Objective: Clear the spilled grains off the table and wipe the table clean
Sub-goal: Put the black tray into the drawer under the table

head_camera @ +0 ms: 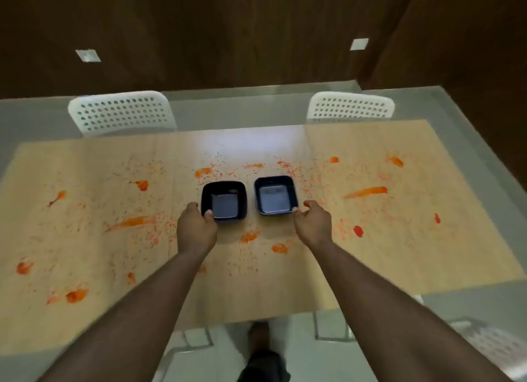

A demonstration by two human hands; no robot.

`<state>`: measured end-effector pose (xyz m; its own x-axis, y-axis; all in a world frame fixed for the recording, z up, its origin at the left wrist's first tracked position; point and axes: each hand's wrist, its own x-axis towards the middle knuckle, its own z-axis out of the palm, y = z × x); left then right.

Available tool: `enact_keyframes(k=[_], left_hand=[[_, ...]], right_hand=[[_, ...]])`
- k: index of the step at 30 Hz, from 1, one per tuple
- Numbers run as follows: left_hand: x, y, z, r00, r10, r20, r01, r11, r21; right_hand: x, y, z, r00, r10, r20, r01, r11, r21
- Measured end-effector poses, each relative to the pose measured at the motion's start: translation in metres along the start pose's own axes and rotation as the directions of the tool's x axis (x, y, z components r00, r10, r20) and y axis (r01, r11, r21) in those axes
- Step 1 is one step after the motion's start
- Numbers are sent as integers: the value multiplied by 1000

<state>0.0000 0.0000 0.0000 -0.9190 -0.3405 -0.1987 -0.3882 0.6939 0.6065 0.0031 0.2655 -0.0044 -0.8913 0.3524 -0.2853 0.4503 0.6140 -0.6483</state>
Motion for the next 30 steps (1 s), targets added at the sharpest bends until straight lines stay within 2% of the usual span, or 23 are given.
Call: enact_keyframes(k=[4,8,10,14,16,20,24,26,29,30], left_hand=[[42,-5,14,993,-113,20,111,992,67],[62,-7,22,991,-79,104,69,993,97],[64,-7,23,988,-80,129,68,993,99],[58,0,26,986,-51,162,49,999,18],[52,7,29,982,-28,188,33,999,-21],[35,20,27,978,25,209,5,990,-141],[9,11,19,972,88,219,-29,965,-261],[-9,10,13,967,98,237,-13,941,-337],[-55,7,7,960,100,261,36,883,-468],[-71,4,7,958,87,272,68,856,-512]], right_hand=[[41,-8,16,997,72,5,-71,996,-54],[58,-10,24,996,82,39,-80,996,-46],[60,-8,26,997,77,1,-77,997,-1],[43,-22,29,995,-7,-99,21,988,151],[34,-35,32,995,-79,-66,90,981,172],[13,-50,39,989,-138,42,135,988,80],[-13,-47,33,987,-140,74,150,978,-146],[-23,-41,30,990,-94,109,101,993,-62],[-50,-27,24,963,27,269,-105,955,279],[-61,-20,21,952,43,304,-149,930,335]])
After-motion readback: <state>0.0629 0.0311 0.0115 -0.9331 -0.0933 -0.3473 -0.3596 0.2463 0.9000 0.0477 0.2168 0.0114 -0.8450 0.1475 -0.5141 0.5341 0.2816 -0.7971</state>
